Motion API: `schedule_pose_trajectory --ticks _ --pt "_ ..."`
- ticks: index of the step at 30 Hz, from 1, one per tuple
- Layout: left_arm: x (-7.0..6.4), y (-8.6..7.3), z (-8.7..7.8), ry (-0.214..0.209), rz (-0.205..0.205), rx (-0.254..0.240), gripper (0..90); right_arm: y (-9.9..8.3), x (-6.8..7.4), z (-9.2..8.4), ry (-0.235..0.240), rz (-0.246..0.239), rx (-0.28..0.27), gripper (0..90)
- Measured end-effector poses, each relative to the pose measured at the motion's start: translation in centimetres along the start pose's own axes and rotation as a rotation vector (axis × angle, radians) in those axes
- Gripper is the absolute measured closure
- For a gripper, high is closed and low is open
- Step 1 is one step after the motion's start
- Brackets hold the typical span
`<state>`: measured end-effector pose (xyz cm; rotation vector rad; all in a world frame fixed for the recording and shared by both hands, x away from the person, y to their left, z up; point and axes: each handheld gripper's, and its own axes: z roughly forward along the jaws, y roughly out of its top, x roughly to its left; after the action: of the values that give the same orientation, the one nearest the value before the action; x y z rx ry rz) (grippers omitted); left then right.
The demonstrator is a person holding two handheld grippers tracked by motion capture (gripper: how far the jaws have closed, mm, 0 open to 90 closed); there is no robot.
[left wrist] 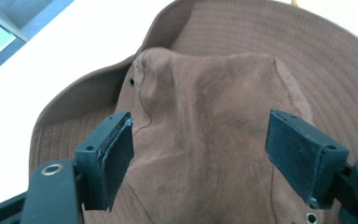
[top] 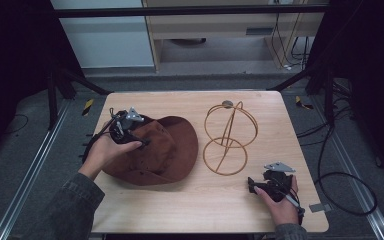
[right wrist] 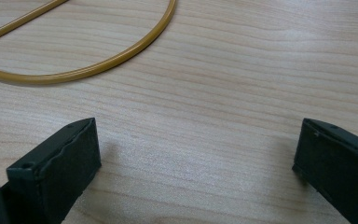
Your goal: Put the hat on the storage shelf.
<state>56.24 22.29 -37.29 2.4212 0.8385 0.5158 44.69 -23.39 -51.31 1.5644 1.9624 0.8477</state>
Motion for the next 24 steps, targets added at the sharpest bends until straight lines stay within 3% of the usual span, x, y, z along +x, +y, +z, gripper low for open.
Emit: schedule_pose_trajectory --ticks 9,15,20,24 --pt "0.3 0.0 1.6 -0.046 -0.001 0.053 24.1 0.0 0.0 0.0 0.000 0.000 0.000 0.5" --pt "0.4 0.0 2.8 -0.072 -0.010 0.061 24.5 0.0 0.0 0.0 0.000 0.000 0.000 0.5" --pt "0.6 -0.1 3.5 -0.075 -0.017 0.079 28.9 0.0 0.0 0.0 0.000 -0.003 -0.001 0.5" --pt "0.9 -0.3 3.7 -0.080 -0.022 0.095 38.0 0.0 0.0 0.0 0.000 -0.003 -0.001 0.5"
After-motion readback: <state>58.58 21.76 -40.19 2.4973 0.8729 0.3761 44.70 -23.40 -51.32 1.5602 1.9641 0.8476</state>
